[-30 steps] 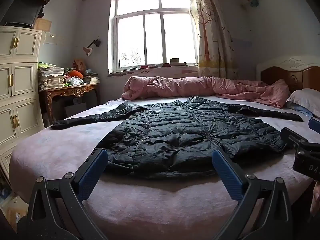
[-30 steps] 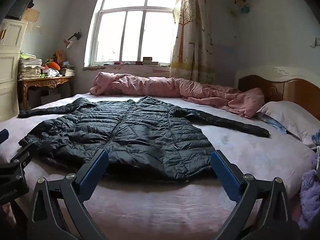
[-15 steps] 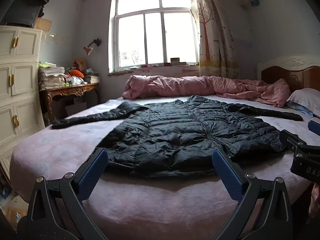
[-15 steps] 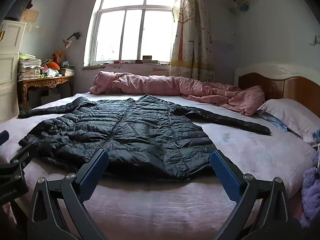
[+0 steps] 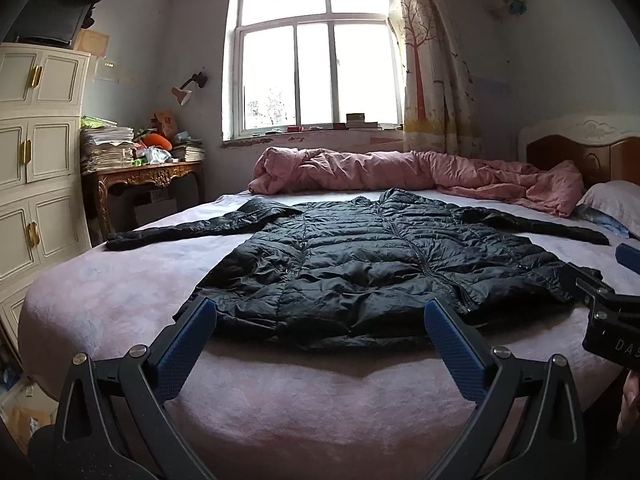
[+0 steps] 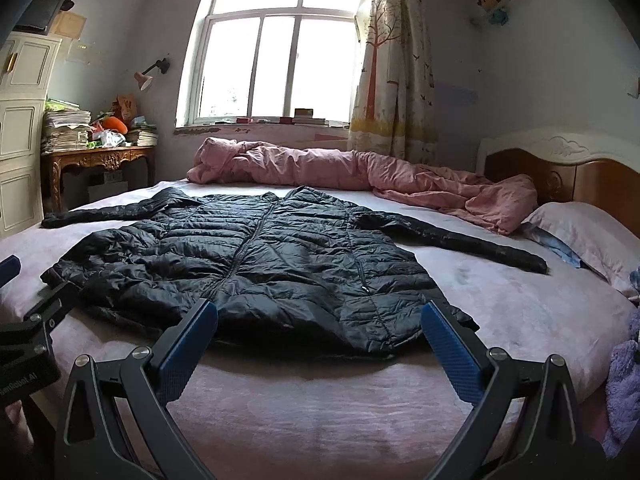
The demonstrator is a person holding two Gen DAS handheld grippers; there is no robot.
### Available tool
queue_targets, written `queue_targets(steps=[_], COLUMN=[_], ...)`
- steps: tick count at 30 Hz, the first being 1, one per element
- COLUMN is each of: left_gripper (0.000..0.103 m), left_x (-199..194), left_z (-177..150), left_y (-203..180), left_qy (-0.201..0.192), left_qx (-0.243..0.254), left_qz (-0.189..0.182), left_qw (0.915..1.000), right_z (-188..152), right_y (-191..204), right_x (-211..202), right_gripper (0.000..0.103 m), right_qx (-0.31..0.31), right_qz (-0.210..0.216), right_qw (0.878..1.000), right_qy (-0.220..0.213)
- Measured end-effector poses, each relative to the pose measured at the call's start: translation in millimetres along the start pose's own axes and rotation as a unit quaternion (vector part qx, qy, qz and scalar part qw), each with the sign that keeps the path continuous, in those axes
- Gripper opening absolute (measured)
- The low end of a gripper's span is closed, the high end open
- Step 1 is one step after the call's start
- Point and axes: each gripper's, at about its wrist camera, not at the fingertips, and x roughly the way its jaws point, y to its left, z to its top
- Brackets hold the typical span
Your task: Fold large clothes
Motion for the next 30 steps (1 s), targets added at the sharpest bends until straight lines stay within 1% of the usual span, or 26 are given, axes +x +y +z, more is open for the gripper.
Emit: queue_targets(steps=[2,6,13,22,30], left_gripper=[0.103,0.103,0.103,0.103,0.103], left_x=[0,4,6,4,3], left_z=[0,-2,-4,-5,-4], left_y=[1,2,-3,-4,-2], left_qy=[-0.002,0.003,0.008,0.004,0.002], left_qx=[-0.002,-0.012,-0.005,0.004,0.001], left_qz=[0.002,-0.008,-0.013,-0.001,0.000], left_qw=[1.0000,0.9999,0.9999,1.0000,1.0000], right_z=[0,3,5,-1,-3], right_y=[1,-4,-19,-18,-16], right_x=[0,-2,-1,5,6], right_gripper=[0.103,0.103,0.103,0.103,0.103], right_qx=[-0.003,-0.006,0.009,0.004,0.002], right_qz=[-0.001,-0.014,-0.021,-0.018,-0.019], right_qw=[1.000,1.000,1.000,1.000,1.000], right_qy=[0.001,-0.004,-0.002,0.008,0.011])
